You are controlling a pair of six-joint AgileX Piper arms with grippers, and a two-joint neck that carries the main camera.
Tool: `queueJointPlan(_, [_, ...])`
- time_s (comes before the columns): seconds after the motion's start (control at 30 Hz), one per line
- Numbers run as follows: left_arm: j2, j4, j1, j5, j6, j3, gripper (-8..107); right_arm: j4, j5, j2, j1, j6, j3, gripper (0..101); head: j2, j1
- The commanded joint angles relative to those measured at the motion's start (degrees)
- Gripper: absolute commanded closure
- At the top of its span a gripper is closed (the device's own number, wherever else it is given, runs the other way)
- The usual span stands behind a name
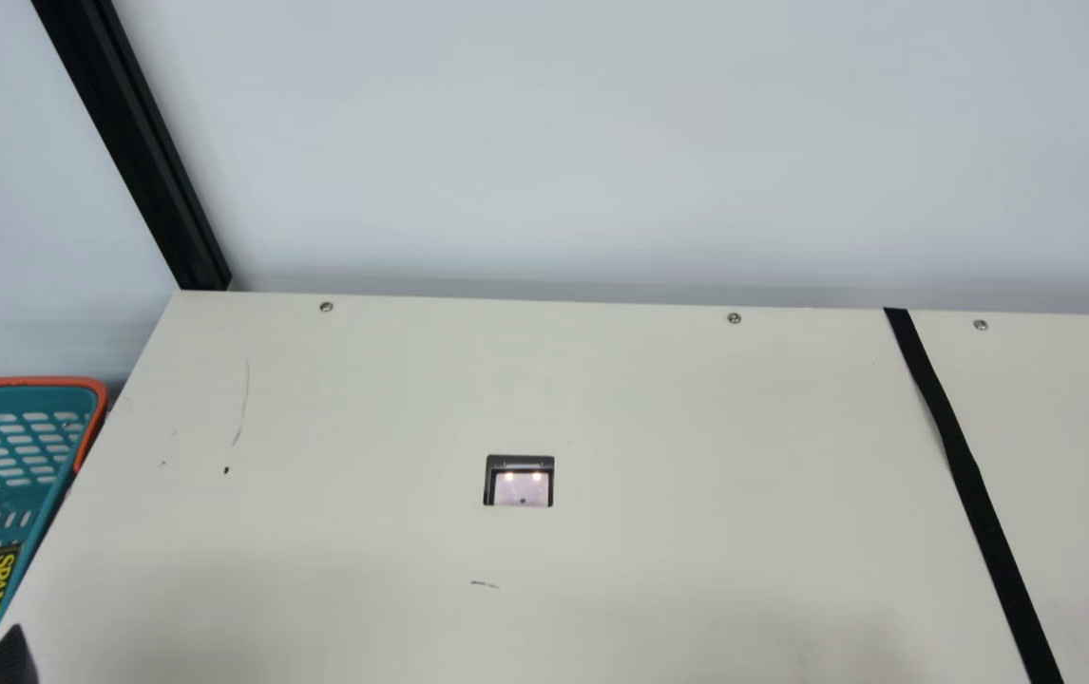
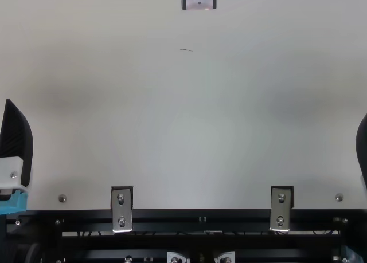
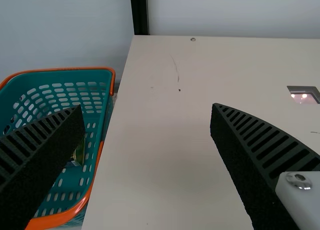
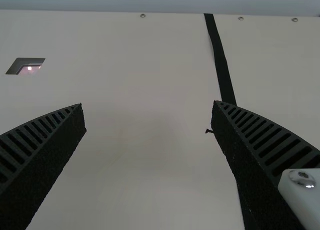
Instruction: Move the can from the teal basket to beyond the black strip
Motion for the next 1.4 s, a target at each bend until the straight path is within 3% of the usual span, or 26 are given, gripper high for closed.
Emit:
queueJointPlan(0.0, [0.0,0.0,0.0,0.0,0.0,0.0,9,0.0,0.0,0.0,0.0,0.0,0.0,0,0.99,-1.66])
queueJointPlan(1.37, [0.0,0.0,0.0,0.0,0.0,0.0,9,0.0,0.0,0.0,0.0,0.0,0.0,0,0.99,-1.66])
